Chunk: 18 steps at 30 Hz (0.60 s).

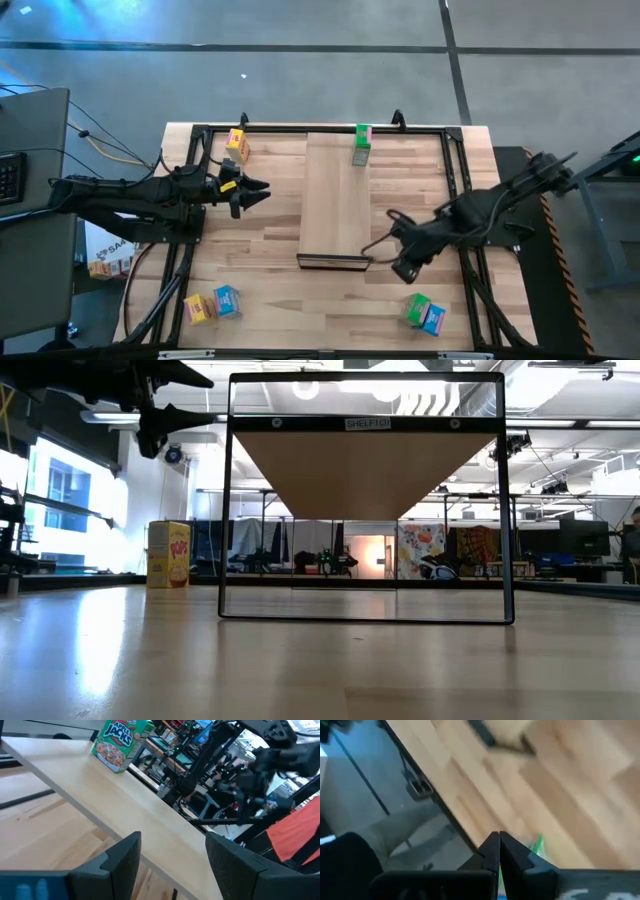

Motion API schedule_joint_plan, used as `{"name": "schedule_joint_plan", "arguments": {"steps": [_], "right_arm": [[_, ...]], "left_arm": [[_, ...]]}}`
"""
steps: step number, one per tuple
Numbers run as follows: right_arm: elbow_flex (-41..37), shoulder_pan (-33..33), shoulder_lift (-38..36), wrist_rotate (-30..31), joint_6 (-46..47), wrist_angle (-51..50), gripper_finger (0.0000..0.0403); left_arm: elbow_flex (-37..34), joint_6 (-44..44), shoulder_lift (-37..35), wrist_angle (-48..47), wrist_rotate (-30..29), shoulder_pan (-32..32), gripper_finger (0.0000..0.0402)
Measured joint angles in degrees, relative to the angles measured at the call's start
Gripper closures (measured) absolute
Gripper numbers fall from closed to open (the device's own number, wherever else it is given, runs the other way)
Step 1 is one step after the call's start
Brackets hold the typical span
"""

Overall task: Stack cereal on shelf
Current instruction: Put the green cereal box on the shelf

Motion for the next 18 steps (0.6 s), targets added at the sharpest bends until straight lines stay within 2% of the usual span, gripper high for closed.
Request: {"name": "schedule_joint_plan", "arguments": {"steps": [3,7,13,16,18], "right_arm": [[-0.17,0.55,2.72,-5.0,2.33,-0.45,0.0401],[-0.26,2.71,5.5,-7.74,8.04,-1.74,0.0375],[-0.28,7.47,6.26,-8.96,21.54,-0.52,0.0275],[-0.28,10.53,6.26,-7.91,31.82,-0.66,0.0221],[-0.28,13.06,6.26,-5.14,38.98,-0.63,0.0192]], "left_arm": [[0.0,1.08,0.0,0.0,-0.04,0.01,0.0186],[0.0,2.65,0.0,-0.02,-0.06,0.02,0.0186],[0.0,3.01,0.0,-0.05,0.76,0.0,0.0186],[0.0,2.98,0.0,-0.06,1.23,0.0,0.0186],[0.0,2.98,0.0,-0.04,1.24,0.02,0.0186]]}}
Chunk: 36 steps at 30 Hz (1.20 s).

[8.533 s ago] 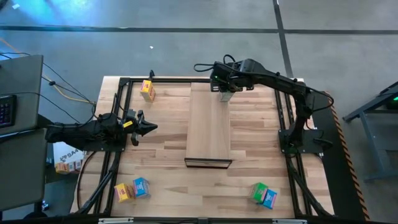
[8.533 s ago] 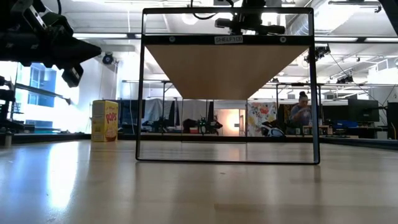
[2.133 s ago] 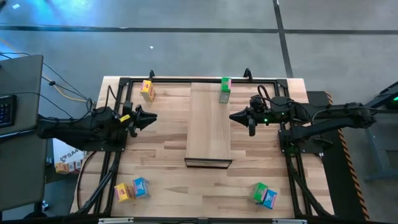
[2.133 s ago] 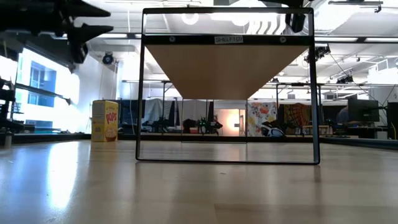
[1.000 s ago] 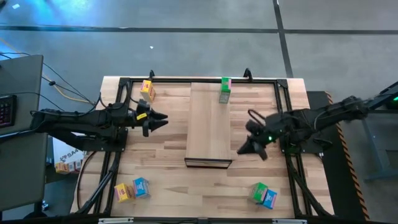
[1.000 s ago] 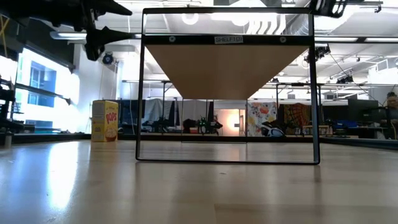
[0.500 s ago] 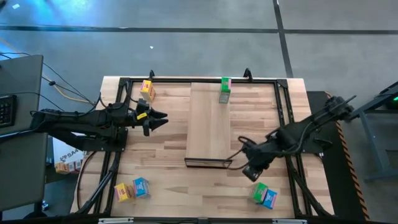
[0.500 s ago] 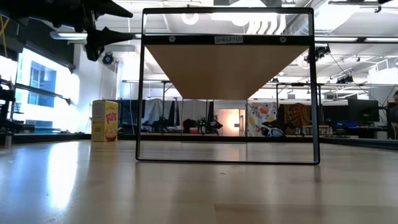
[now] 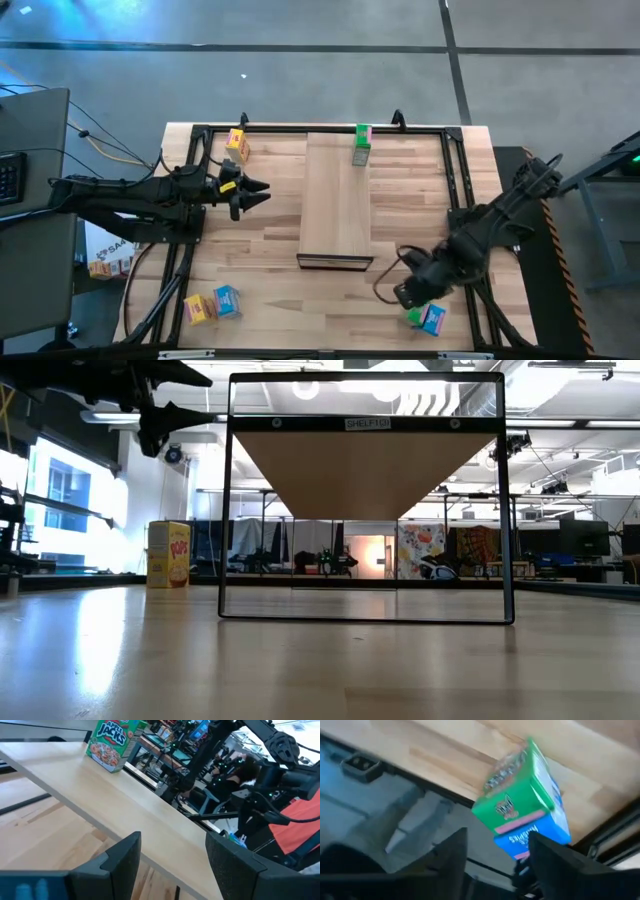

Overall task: Stack cereal on shelf
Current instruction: Put the green cereal box on the shelf

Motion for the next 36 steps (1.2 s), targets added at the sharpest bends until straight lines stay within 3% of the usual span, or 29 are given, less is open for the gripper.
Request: {"name": "schedule_joint_plan", "arguments": {"steps": [7,20,36], "right_arm": [[0.0,7.97,0.0,10.49,21.12,0.13,0.0155],[-0.07,6.64,6.72,8.18,22.82,3.78,0.0155],[-0.07,5.3,7.19,6.58,23.8,0.91,0.0155]], "left_arm": [[-0.02,-0.01,0.0,0.0,2.38,0.07,0.0186],[-0.02,-0.03,0.0,0.0,3.0,0.04,0.0186],[-0.04,-0.06,0.0,0.0,2.81,0.03,0.0186]]}}
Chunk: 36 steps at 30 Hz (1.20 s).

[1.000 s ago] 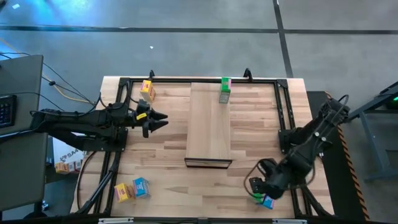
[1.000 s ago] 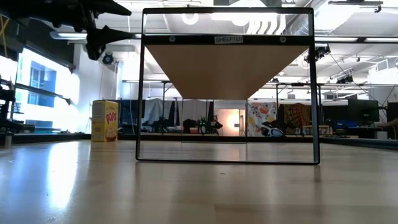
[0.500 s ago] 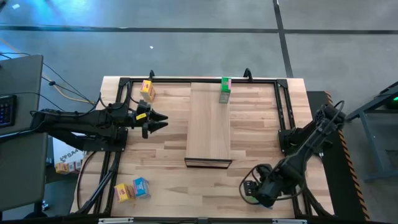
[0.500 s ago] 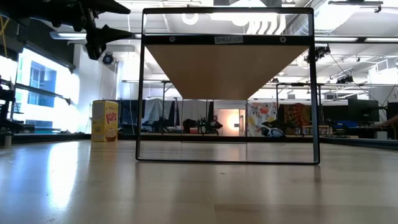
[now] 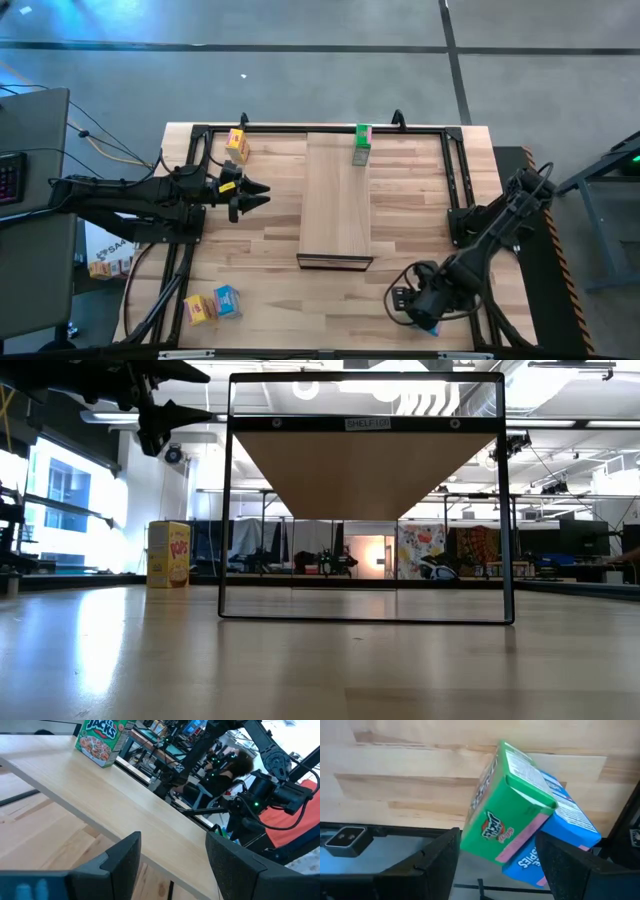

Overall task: Stack cereal on shelf
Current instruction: Put the green cereal box on the shelf

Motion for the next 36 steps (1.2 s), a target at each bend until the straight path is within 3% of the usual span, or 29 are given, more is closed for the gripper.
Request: {"name": "schedule_joint_plan", "arguments": {"steps": [15,36], "right_arm": [[0.0,-1.36,1.49,-2.03,-0.41,-1.81,0.0155],[2.68,-4.28,1.7,2.79,-17.76,-4.66,0.0155]], "left_arm": [[0.0,0.0,0.0,0.02,0.0,-0.01,0.0186],[0.0,-0.46,0.0,0.0,0.0,-0.01,0.0186]]}}
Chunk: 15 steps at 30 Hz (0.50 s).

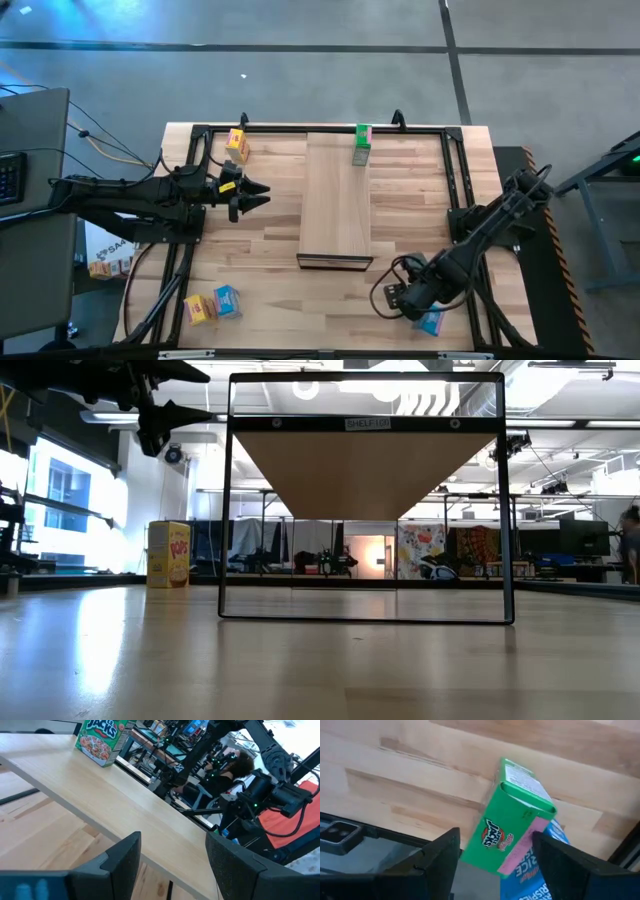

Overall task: Stack cereal on shelf
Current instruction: Put the green cereal box on the shelf

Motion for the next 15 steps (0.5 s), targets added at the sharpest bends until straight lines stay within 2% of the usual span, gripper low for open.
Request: {"name": "schedule_joint_plan", "arguments": {"steps": [5,9,15], "right_arm": [[4.4,0.36,-0.04,-1.95,5.04,-6.67,0.0155],[4.2,1.49,-0.09,-2.4,11.24,-6.73,0.0155],[2.37,2.37,-0.11,1.76,15.38,-3.91,0.0155]], "left_arm": [[0.0,0.0,0.0,0.02,0.0,0.0,0.0186],[0.0,0.0,0.0,0.01,0.0,0.0,0.0186],[0.0,0.0,0.0,0.0,0.0,0.0,0.0186]]}}
